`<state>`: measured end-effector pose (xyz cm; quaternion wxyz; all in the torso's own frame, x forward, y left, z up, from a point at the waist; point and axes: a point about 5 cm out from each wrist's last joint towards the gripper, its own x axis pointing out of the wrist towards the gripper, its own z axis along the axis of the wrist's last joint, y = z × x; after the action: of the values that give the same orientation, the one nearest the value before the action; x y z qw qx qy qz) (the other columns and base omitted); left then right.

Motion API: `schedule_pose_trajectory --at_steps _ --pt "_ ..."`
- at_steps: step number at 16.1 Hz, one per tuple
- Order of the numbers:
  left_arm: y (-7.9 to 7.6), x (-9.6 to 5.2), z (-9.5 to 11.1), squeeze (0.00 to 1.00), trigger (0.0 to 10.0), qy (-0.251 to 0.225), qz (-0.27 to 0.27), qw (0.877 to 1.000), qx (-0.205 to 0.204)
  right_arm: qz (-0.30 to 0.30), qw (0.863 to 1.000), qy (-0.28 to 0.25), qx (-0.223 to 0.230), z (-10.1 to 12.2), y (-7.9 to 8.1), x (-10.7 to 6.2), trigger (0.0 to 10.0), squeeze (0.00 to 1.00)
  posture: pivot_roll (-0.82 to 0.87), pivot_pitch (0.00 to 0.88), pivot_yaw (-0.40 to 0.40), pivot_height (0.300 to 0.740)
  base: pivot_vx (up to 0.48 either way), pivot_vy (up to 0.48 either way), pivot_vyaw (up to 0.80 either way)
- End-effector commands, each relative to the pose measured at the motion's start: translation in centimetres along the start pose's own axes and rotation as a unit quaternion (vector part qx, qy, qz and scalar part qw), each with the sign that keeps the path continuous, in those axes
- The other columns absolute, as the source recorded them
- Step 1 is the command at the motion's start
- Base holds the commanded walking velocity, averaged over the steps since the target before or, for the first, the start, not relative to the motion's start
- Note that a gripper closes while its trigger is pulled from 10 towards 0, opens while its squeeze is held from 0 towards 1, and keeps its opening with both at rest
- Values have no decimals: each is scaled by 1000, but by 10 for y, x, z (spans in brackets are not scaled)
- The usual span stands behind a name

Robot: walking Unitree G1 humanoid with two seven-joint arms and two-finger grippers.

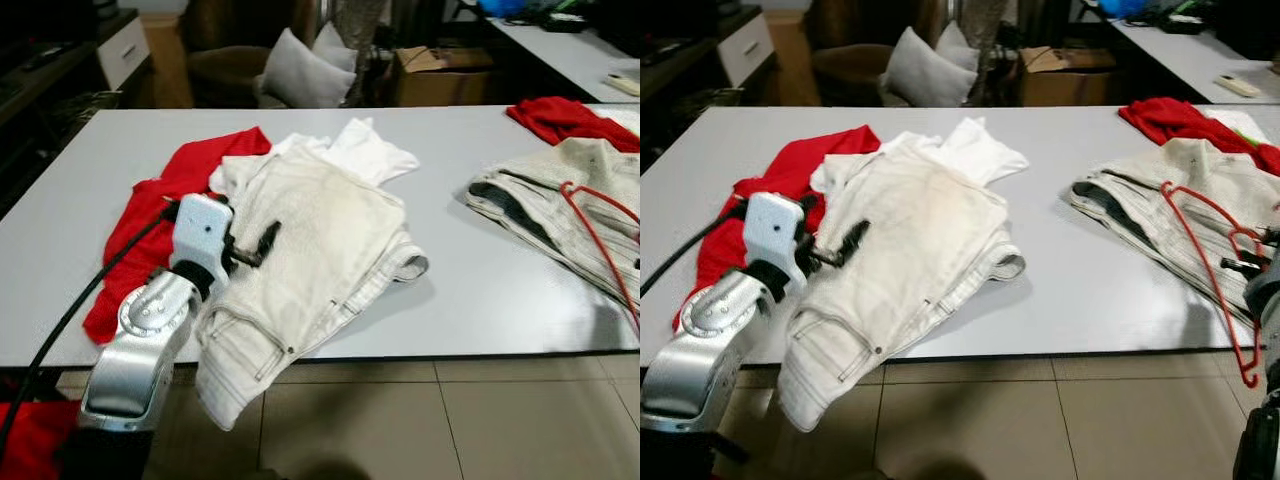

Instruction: Hang hanger

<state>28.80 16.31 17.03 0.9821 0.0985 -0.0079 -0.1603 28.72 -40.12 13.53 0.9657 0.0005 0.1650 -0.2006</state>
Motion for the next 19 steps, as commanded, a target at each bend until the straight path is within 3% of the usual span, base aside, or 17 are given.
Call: schedule_pose_trajectory --at_steps 1,4,6,7,9,12,13,16,18,19 --pt "6 2 0 0 10000 1 18 1000 6 32 999 -36 11 11 11 2 10000 0 32 0 52 740 0 0 0" --pt "10 -1 -2 0 10000 3 23 1000 5 151 977 -143 43 42 67 0 10000 0 37 0 45 740 0 0 0" --pt "12 -2 -2 0 10000 -3 26 1000 -2 189 963 -186 50 52 95 -12 10000 0 33 0 49 740 0 0 0" --pt "14 -1 -3 0 10000 -2 29 1000 -2 207 954 -213 47 56 118 -27 10000 0 33 0 49 740 0 0 0" --pt "18 2 -5 0 10000 4 42 999 3 236 942 -230 60 55 147 -50 10000 0 25 0 52 740 0 171 0" --pt "19 2 -8 0 10000 10 51 999 0 252 940 -222 57 37 178 -81 10000 0 24 0 52 740 0 403 0" --pt "19 2 -8 0 10000 8 51 999 -3 249 943 -212 60 27 186 -93 10000 0 22 0 52 740 0 435 0" --pt "16 4 -11 0 10000 10 49 999 -7 210 958 -189 44 9 190 -108 10000 0 7 0 60 740 0 435 0" --pt "16 6 -11 0 10000 9 46 999 -8 211 958 -191 44 9 191 -114 10000 0 -1 0 64 740 0 433 0" --pt "14 9 -12 0 10000 14 40 999 -13 211 957 -188 65 8 194 -119 10000 0 -6 0 65 740 0 0 0"
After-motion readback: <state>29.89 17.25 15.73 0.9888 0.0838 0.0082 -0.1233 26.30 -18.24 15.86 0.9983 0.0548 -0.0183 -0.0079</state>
